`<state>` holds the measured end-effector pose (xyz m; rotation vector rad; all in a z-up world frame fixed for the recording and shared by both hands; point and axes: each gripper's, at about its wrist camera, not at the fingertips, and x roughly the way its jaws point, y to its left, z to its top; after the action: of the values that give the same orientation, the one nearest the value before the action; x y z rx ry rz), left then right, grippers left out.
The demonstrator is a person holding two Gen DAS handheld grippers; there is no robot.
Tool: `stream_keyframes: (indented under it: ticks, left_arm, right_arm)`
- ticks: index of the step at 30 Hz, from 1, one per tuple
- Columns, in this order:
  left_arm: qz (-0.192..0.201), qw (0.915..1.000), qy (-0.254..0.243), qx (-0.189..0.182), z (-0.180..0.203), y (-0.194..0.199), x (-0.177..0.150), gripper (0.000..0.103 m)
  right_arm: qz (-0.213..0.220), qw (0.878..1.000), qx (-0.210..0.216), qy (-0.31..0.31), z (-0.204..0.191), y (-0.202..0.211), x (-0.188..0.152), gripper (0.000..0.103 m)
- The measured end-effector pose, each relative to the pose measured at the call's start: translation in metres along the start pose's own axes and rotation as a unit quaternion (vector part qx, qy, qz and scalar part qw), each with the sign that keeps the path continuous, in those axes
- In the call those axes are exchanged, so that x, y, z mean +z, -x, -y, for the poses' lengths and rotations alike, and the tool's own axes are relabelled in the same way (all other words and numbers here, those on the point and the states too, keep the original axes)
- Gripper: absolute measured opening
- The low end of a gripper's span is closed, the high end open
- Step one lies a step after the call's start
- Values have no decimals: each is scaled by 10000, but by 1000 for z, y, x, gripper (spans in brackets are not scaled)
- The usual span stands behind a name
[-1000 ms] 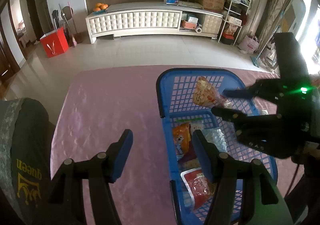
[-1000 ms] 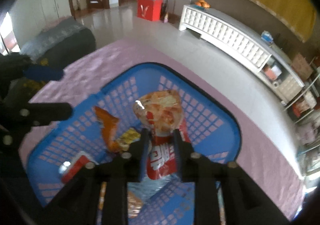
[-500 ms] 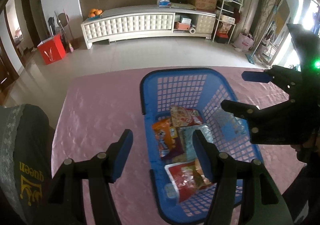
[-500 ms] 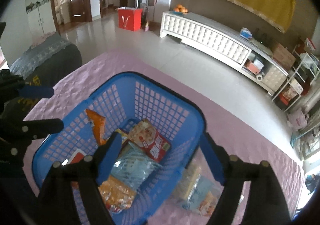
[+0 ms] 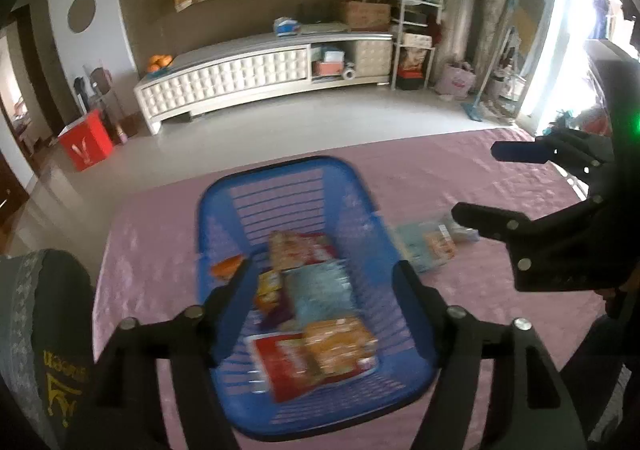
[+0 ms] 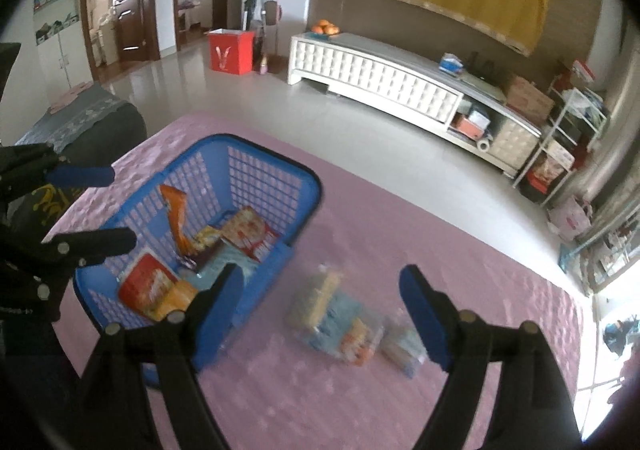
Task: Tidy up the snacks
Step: 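Move both open grippers toward the remaining snacks on the table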
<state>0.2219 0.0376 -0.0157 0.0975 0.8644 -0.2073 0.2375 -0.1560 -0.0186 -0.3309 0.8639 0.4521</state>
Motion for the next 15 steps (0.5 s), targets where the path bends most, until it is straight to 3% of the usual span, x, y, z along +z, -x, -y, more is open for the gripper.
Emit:
stream_keyframes:
  ticks: [3, 15]
  left_arm:
    - [12, 9999, -82, -66, 26, -3, 2, 74]
    - [-350, 9989, -178, -257, 104, -46, -4, 75]
  right_arm:
    - [9, 10000, -55, -63, 15, 10, -11, 83]
    - [-305, 9986, -143, -411, 74, 10, -58, 83]
